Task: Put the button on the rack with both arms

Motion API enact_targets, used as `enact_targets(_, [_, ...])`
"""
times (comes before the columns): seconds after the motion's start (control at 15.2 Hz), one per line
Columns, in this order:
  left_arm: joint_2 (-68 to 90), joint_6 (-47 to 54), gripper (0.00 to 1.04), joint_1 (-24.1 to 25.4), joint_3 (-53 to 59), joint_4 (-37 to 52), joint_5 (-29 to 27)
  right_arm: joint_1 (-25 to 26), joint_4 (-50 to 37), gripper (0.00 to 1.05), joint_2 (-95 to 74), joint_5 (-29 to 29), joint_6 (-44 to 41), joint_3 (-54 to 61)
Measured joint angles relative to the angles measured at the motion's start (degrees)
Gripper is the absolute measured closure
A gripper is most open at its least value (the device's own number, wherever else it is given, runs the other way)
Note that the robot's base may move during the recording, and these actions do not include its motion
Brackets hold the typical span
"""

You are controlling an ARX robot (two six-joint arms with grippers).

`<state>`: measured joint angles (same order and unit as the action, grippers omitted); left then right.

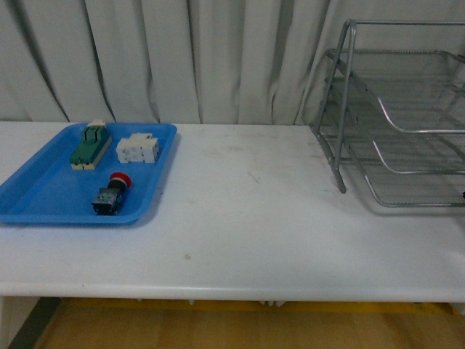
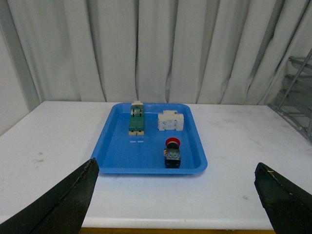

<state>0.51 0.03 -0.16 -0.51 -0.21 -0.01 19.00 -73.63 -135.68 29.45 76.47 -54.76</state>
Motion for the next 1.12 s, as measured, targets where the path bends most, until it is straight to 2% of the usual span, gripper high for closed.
enact_targets(0.2, [0.0, 0.0, 0.07, 0.0, 0.0, 0.0, 0.0, -0.3, 0.0, 0.19, -0.3, 0.0, 0.0, -1.0])
enact_targets(0.26, [0.0, 0.0, 0.07, 0.0, 0.0, 0.0, 0.0, -0.4, -0.1, 0.28, -0.8, 0.0, 0.0, -2.1])
enact_targets(0.33, [0.0, 0.0, 0.07, 0.0, 0.0, 0.0, 0.0, -0.6, -0.1, 0.28, -1.2, -0.3, 0.0, -3.0])
enact_targets(0.39, [0.0, 0.0, 0.07, 0.0, 0.0, 0.0, 0.0, -1.0, -0.1, 0.35, -1.6, -0.3, -0.1, -3.8])
enact_targets(0.46, [0.0, 0.0, 0.07, 0.0, 0.0, 0.0, 0.0, -1.1, -0.1, 0.35, -1.9, -0.5, -0.1, -4.7])
enact_targets(0.52, [0.0, 0.0, 0.07, 0.0, 0.0, 0.0, 0.0, -1.4, -0.1, 0.42, -2.2, -0.6, -0.1, -5.7])
enact_targets(0.66, [0.0, 0.0, 0.07, 0.0, 0.0, 0.0, 0.0, -1.6, -0.1, 0.58, -2.9, -0.6, 0.0, -6.8])
enact_targets(0.72, [0.0, 0.0, 0.07, 0.0, 0.0, 0.0, 0.0, -1.4, 0.1, 0.76, -3.5, -0.6, 0.2, -7.0])
enact_targets(0.79, [0.0, 0.0, 0.07, 0.0, 0.0, 0.0, 0.0, -1.4, 0.7, 1.0, -4.1, -0.5, 2.4, -7.0])
enact_targets(0.92, [0.0, 0.0, 0.07, 0.0, 0.0, 0.0, 0.0, -1.2, 0.2, 1.02, -4.1, -0.3, 5.6, -6.3])
enact_targets(1.12, [0.0, 0.0, 0.07, 0.0, 0.0, 0.0, 0.0, 0.4, -0.7, 1.02, -3.7, 1.6, 6.0, -3.1])
